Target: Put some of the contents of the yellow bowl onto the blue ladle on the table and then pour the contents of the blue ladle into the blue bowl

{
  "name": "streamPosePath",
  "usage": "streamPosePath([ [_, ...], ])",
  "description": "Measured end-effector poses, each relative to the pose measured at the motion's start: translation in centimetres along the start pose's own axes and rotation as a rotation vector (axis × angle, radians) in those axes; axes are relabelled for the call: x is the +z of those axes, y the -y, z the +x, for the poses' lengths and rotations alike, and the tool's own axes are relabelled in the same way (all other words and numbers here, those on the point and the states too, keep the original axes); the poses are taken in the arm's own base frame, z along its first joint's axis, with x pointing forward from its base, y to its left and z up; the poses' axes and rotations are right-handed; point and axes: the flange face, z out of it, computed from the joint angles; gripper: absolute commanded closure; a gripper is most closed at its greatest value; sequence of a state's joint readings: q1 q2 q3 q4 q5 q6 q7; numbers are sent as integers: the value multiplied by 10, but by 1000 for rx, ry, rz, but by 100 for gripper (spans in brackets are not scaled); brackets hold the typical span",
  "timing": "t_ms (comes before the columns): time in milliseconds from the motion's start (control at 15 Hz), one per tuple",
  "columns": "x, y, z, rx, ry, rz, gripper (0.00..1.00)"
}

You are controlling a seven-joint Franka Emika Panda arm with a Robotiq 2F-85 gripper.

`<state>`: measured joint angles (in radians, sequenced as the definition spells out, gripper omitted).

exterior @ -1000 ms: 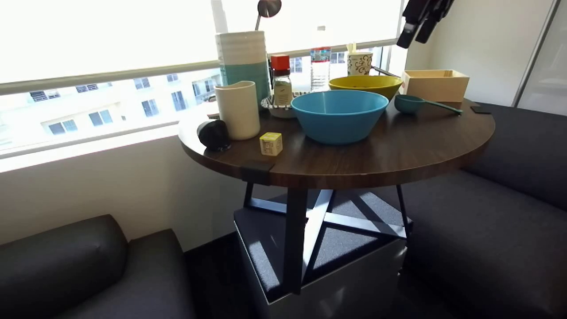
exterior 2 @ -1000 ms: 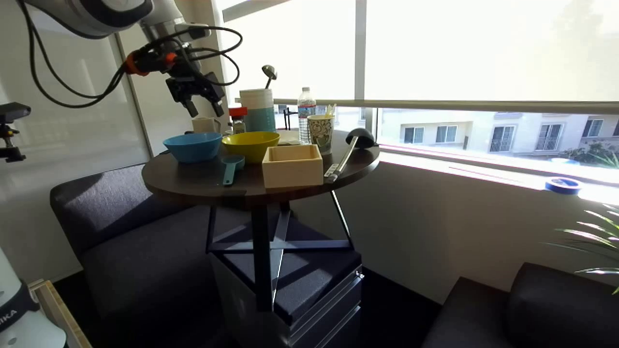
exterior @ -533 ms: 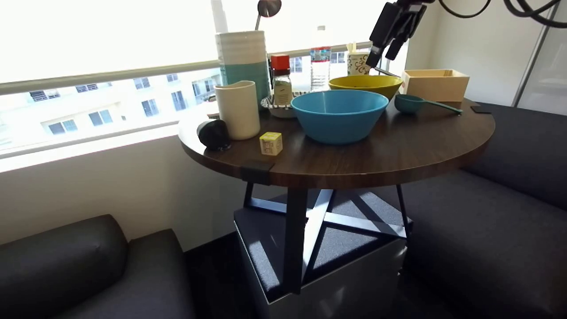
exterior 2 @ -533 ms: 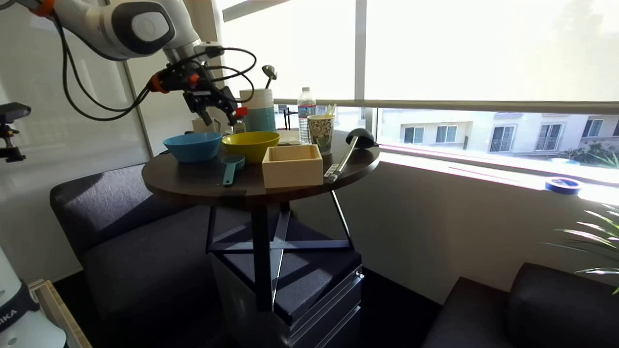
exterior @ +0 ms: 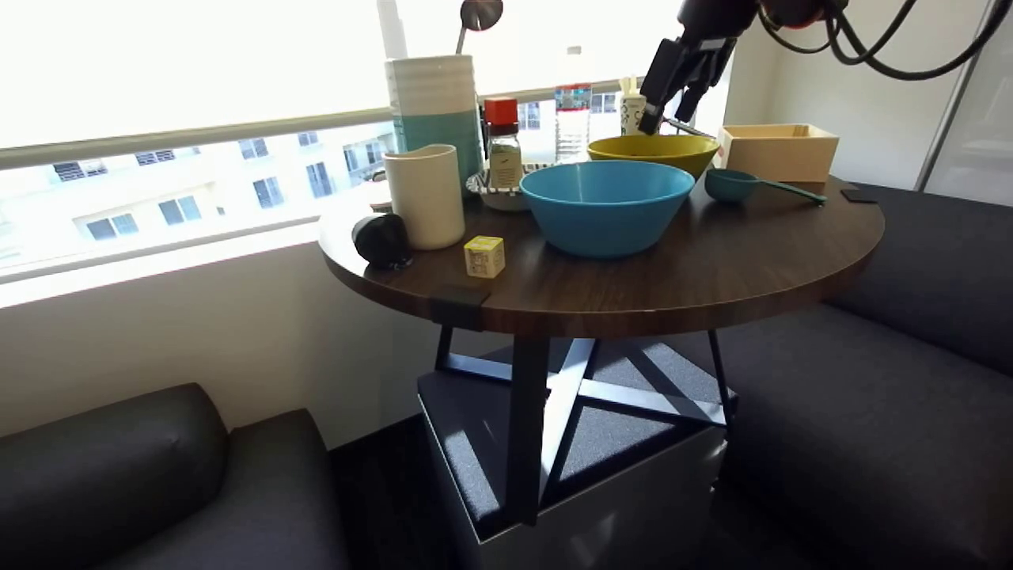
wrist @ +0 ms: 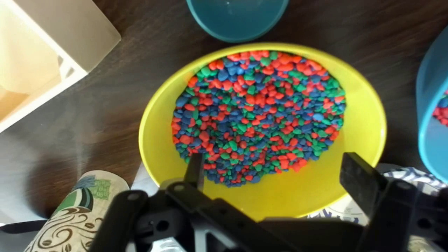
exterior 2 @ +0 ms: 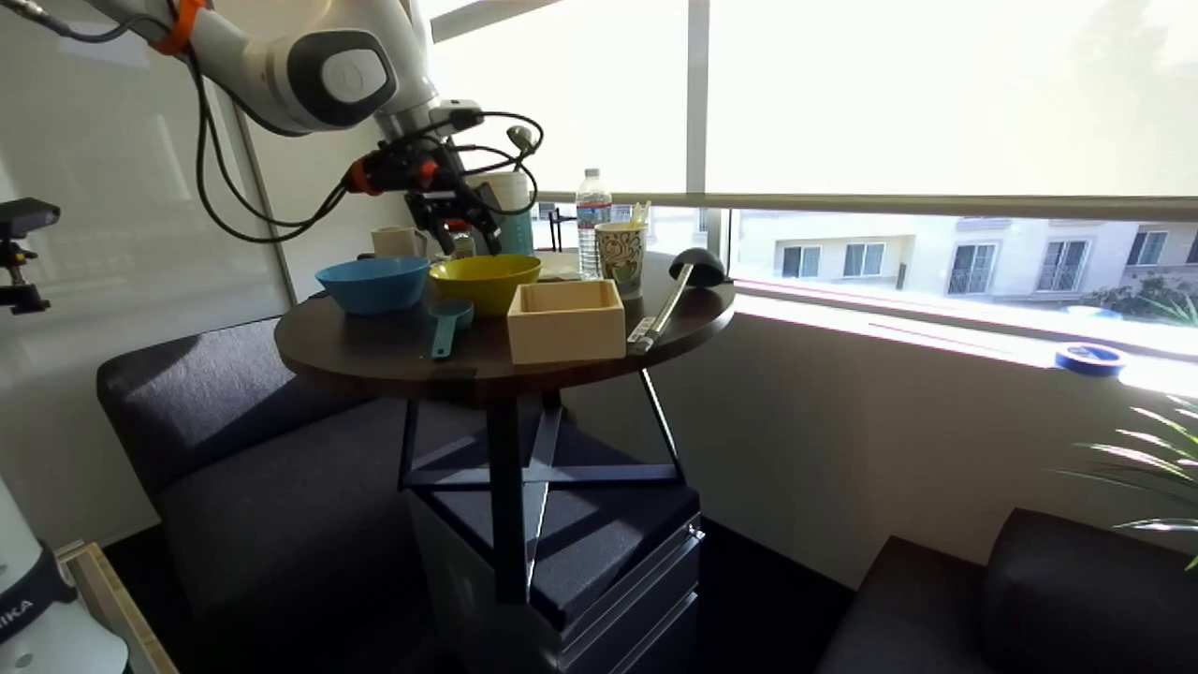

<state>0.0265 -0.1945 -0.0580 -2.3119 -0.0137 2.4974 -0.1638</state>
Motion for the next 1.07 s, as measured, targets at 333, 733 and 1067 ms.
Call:
streamPosePath([
  [333, 37, -5, 11, -5, 55, -7, 0],
  [733, 66, -7, 19, -14, 95, -9, 50],
  [1067, 70, -9, 23, -20, 101, -15, 84],
])
